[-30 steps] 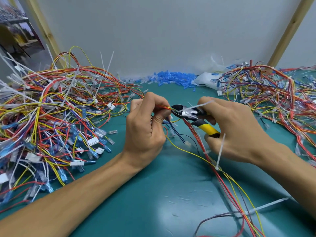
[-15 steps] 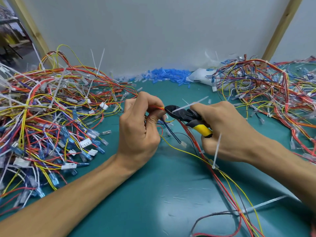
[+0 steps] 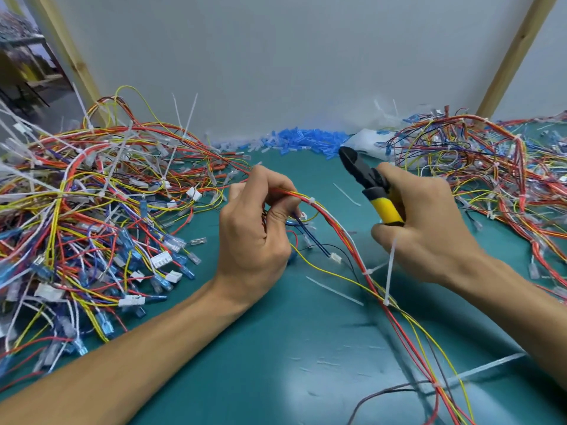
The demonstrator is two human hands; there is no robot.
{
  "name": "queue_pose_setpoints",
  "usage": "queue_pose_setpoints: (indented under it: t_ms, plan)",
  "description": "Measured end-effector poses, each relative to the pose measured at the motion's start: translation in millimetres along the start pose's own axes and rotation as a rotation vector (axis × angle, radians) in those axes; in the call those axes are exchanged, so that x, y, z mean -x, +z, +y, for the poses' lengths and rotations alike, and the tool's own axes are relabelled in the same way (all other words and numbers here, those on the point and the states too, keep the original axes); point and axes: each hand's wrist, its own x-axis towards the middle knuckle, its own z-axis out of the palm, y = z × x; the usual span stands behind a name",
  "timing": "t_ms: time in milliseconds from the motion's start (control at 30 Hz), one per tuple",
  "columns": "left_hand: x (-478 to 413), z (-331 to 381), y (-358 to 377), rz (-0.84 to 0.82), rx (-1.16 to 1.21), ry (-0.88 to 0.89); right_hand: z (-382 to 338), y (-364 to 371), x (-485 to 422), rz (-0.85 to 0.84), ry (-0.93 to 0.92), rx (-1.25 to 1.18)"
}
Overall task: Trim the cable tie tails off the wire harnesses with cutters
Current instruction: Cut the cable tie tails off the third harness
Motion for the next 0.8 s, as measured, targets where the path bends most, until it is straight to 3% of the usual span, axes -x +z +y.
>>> queue_pose_setpoints:
  t_ms: [133,333,467,633,733,800]
  plan:
    - [-0.8,-2.4,0.5,-0.009,0.015,-0.032,1.8,-4.4,0.3,-0.04,0.084,-0.093]
    - [-6.1,-13.1,0.0,0.091,0.116,-0.227,-4.7,-3.6,1.8,-0.332,0.162,-0.546]
    - [-7.1,-13.2,-0.6,0.113,0.12,-0.249,-5.1,-6.1,0.4,-0.472,0.241,-0.711]
    - [-10.6,-13.2,-2.7,0.141,0.113,-0.305,-3.0,-4.7,-2.3,-0.413,0.326,-0.894]
    - [-8.6,-9.5,-5.1,0.086,-0.106,-0.274,-0.1,-4.4,-4.6,-0.316,0.356,-0.943]
    - [-9.9,-1.0,-6.8,-0.018,-0.448,-0.06,1.6,-6.5,-5.6,-0.262,0.357,-0.907]
